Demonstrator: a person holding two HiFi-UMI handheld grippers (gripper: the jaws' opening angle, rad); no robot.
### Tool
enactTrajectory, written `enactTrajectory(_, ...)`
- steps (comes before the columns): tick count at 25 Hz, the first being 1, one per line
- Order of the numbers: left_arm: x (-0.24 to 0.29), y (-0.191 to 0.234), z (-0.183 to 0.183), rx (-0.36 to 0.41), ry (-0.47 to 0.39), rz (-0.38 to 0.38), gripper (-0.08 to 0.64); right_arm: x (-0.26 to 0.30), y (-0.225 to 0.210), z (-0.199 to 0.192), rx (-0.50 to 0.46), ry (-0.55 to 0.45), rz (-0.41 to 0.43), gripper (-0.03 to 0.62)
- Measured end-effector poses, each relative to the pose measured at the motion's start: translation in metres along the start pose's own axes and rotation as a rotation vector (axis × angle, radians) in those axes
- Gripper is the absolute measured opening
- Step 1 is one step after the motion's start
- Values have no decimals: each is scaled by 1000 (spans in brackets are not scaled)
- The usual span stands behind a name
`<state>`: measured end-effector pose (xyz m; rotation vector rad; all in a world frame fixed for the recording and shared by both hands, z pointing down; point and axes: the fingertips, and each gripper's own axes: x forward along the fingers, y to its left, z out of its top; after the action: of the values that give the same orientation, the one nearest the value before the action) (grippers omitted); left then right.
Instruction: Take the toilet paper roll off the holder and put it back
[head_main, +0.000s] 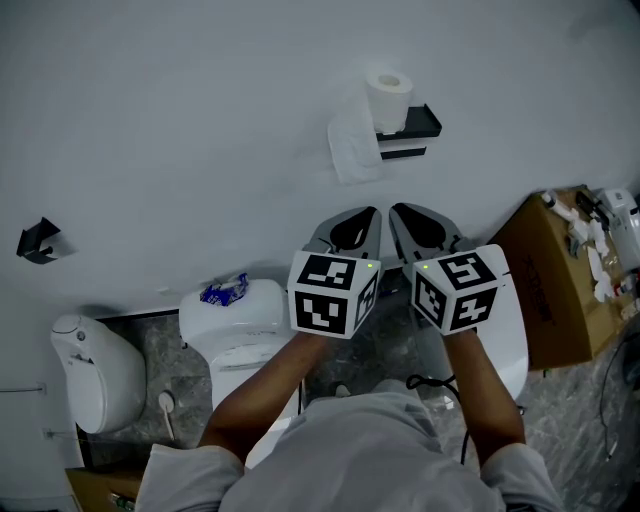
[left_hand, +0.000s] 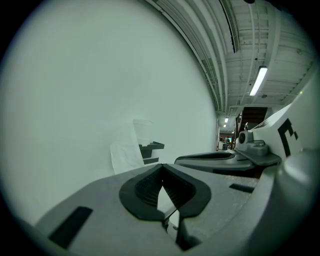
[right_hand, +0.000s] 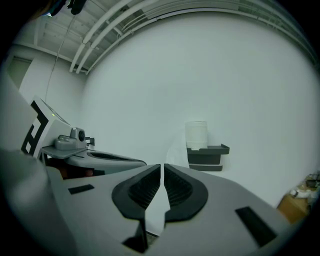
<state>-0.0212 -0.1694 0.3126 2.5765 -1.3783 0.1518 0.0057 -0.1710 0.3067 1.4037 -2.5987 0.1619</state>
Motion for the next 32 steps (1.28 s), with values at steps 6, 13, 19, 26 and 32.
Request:
enactTrajectory(6,13,3,6,2,-3,-1,5,7,-15,14,-10,-33,-16,3)
enactTrajectory(13,36,16,8,7,-3,34,5,31,-38,25,-26,-65,-12,3)
enactTrajectory(19,63,31,17,2,-16,78,5,54,-63,34,-37,-79,5,3)
enactTrajectory(26,90,48,24,-12,-22,110,5,81,-87,44,-39,-87,-2,6)
enactTrajectory(32,107,59,30,-16,-33,128,5,98,-98,49,-42,-90,13,98)
